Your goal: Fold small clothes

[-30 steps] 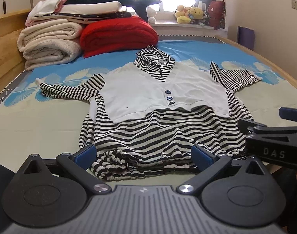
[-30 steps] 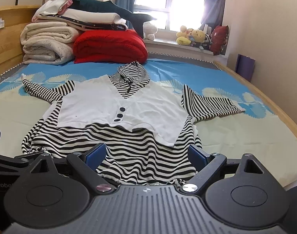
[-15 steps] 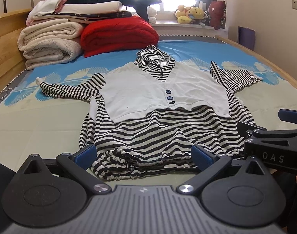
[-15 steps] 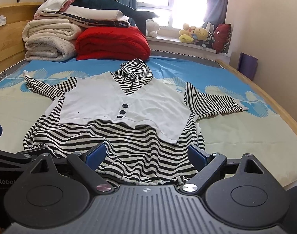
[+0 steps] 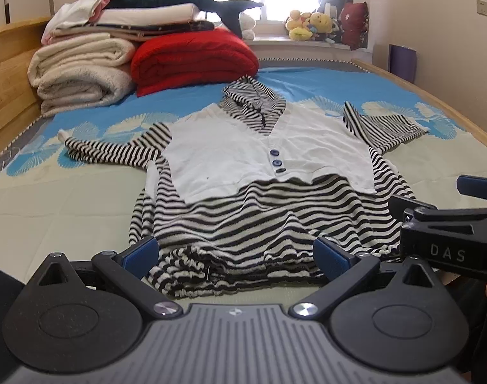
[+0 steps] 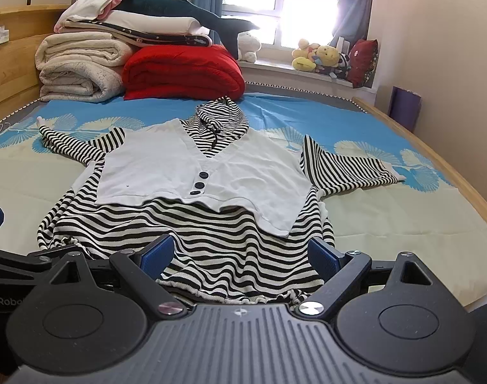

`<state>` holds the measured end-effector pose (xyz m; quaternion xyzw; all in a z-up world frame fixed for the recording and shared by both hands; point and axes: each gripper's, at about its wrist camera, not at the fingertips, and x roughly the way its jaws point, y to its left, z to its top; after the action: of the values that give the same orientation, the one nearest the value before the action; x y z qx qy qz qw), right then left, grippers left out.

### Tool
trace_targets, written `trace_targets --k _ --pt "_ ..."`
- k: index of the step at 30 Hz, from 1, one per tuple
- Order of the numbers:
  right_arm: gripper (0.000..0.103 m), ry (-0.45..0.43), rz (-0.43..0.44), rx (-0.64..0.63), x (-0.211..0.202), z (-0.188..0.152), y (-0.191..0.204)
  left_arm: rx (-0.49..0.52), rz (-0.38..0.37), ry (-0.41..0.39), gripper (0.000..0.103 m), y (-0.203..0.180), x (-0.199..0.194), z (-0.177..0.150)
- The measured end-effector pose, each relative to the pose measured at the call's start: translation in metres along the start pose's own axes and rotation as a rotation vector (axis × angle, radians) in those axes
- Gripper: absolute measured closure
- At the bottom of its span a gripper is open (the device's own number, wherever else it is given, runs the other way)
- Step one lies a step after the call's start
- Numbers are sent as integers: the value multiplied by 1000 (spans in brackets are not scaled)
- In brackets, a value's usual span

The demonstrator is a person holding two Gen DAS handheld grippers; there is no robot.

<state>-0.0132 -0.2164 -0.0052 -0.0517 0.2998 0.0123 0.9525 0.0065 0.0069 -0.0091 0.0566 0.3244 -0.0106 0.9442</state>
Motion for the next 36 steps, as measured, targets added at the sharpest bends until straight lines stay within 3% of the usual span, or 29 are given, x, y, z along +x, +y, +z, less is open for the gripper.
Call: trace_targets --k 5,9,12,15,17,20,24,27,29,34,36 --pt "14 -53 -35 30 -6 4 -6 56 -2 -84 1 -5 -16 10" --pt "35 -110 -61 72 -12 8 -19 98 -7 -199 2 -7 -24 30" --pt "55 -157 -61 105 -16 16 -35 157 -43 -281 14 -5 -31 59" --pt "57 -183 -53 133 -12 37 -62 162 -112 -316 40 8 -29 83" --pt "57 -188 -44 140 -5 52 -81 162 -127 -284 50 19 -16 97" --pt "57 -153 -41 132 16 67 -107 160 -106 -220 54 31 16 100" --pt "52 -67 -76 132 53 61 -127 144 -49 -109 54 44 68 63" --pt "47 20 -55 136 80 50 -122 116 39 128 55 53 119 47" --pt "42 69 -63 116 97 41 -115 29 7 173 53 66 137 49" --pt "37 304 -98 126 154 13 -112 -37 80 295 34 83 181 41" --pt "37 358 -122 144 167 2 -112 -109 69 367 34 92 195 32"
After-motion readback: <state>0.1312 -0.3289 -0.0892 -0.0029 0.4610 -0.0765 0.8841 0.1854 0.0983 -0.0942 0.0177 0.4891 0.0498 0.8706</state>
